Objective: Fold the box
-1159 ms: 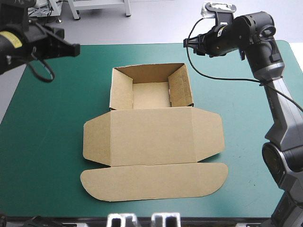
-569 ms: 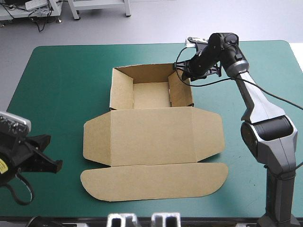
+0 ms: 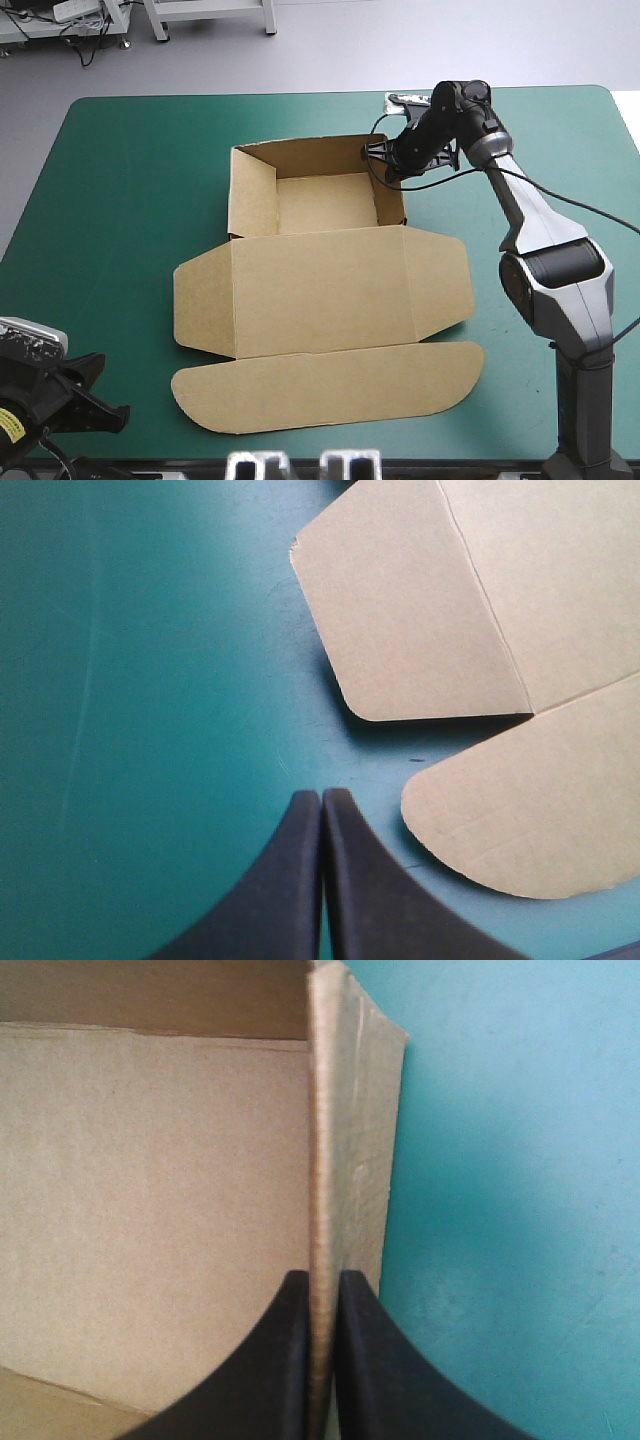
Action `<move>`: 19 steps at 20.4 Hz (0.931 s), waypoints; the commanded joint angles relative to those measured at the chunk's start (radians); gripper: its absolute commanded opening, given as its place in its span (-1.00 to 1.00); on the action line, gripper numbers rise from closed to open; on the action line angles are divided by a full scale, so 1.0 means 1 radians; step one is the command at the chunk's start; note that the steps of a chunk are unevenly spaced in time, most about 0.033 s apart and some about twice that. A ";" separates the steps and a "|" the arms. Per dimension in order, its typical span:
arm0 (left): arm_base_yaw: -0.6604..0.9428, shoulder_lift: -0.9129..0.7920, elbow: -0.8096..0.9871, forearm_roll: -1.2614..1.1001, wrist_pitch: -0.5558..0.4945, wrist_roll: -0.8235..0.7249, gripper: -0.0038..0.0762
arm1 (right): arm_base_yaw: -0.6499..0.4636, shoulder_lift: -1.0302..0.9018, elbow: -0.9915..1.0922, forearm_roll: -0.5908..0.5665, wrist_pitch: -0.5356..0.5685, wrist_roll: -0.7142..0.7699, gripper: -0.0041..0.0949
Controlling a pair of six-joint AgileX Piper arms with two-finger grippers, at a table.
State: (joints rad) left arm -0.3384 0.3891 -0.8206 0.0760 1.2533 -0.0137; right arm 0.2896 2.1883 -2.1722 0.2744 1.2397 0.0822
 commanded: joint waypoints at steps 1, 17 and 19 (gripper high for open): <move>-0.005 0.010 -0.018 0.023 -0.030 -0.011 -0.93 | -0.012 -0.119 -0.022 -0.016 0.010 -0.011 -0.92; -0.005 0.010 -0.018 0.099 -0.113 -0.015 -0.93 | -0.685 -0.471 0.502 -0.354 -0.066 -0.119 -0.92; -0.005 0.010 -0.018 0.099 -0.113 -0.015 -0.93 | -0.714 -0.456 0.512 -0.363 -0.092 -0.158 -0.92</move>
State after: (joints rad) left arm -0.3384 0.3849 -0.8195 0.1607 1.2059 -0.0145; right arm -0.3993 1.7739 -1.6451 -0.0704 1.1878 -0.0242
